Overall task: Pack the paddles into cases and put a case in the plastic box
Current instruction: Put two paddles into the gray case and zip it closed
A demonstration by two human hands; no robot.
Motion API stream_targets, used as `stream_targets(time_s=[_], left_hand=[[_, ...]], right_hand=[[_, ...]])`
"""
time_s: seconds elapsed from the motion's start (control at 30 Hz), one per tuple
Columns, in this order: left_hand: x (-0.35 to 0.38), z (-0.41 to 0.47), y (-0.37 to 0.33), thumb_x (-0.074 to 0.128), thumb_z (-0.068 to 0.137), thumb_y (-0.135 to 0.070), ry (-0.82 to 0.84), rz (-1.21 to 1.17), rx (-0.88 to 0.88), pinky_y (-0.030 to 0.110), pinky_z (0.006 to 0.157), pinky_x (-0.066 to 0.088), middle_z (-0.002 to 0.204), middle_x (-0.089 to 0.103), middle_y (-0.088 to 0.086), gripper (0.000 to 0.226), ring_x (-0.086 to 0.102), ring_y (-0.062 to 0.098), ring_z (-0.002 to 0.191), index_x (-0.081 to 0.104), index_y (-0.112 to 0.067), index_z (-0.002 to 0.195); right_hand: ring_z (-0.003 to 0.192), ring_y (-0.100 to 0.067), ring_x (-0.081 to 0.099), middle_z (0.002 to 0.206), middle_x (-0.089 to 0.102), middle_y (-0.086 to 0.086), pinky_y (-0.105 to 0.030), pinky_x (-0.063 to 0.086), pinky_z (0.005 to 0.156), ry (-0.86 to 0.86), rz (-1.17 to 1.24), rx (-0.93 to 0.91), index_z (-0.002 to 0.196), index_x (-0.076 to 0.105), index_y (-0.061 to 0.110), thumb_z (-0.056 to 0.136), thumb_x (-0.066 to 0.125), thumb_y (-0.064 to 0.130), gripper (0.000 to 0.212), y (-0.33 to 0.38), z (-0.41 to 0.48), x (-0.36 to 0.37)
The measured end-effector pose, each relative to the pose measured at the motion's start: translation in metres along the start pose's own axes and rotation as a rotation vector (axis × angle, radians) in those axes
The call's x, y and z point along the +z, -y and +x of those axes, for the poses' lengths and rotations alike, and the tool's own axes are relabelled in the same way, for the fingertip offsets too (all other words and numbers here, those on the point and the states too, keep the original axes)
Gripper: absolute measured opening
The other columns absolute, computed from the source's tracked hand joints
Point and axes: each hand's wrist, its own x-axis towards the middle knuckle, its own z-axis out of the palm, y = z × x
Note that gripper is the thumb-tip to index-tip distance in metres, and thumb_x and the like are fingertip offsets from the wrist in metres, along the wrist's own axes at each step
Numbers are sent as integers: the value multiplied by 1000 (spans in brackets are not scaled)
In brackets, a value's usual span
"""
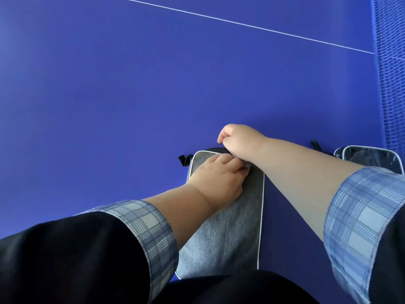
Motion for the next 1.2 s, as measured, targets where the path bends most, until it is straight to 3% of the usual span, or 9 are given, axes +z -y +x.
stream_targets(time_s=[0.1,0.2,0.33,0.4,0.53,0.7,0.83,1.1,1.2], left_hand=[[-1,-3,-1,57,83,-26,15,-24,8,39,97,47,119,66,0,47,60,28,109,66,-15,128],[-1,-7,0,66,79,-21,-77,-80,-91,40,97,47,116,68,-1,44,61,29,105,69,-18,123],[-6,-1,4,55,86,-31,-105,-81,-370,38,111,22,136,53,-4,52,47,25,120,52,-23,137],[-5,3,7,50,87,-41,-72,-74,-463,37,109,18,138,49,-4,49,39,23,126,53,-24,133],[-5,5,16,39,91,-53,42,-38,-461,36,100,31,120,60,-8,45,47,21,117,58,-27,122],[-8,3,22,42,94,-47,59,-91,-412,36,102,32,123,60,-8,42,47,21,117,58,-27,127],[-5,0,22,45,94,-42,24,-97,-440,36,102,33,121,58,-5,38,48,23,114,60,-25,125],[-18,19,36,40,98,-31,25,-310,-565,34,63,43,90,57,-2,25,56,20,83,61,-19,90],[-33,40,41,44,96,-38,164,-440,-676,30,52,46,79,64,-4,25,61,20,65,64,-25,90]], right_hand=[[73,-16,56,79,57,11,-30,42,59,-7,15,6,92,60,35,92,38,15,30,-1,3,1],[80,-17,59,79,64,8,-33,49,71,-42,284,129,95,65,28,87,43,18,25,-14,1,0],[81,-15,62,79,68,9,-32,47,70,-93,431,185,90,67,27,84,49,28,19,-30,-5,9],[82,-16,61,84,67,9,-33,48,72,-122,411,173,92,68,27,86,48,29,20,-30,-2,7],[90,-20,54,98,61,1,-37,49,87,-69,406,143,111,69,16,94,50,20,26,-25,1,1],[92,-21,58,90,60,6,-35,49,79,-76,360,161,103,66,25,95,41,16,28,-11,-1,2],[94,-21,60,105,67,-1,-34,49,80,-22,153,85,111,65,19,95,42,16,29,4,-3,0],[94,-15,63,94,68,8,-34,50,80,0,303,-8,97,61,27,93,43,29,19,-9,-8,4],[94,-18,63,101,68,3,-35,49,79,-84,408,12,101,58,25,95,37,27,22,-13,-10,7]])
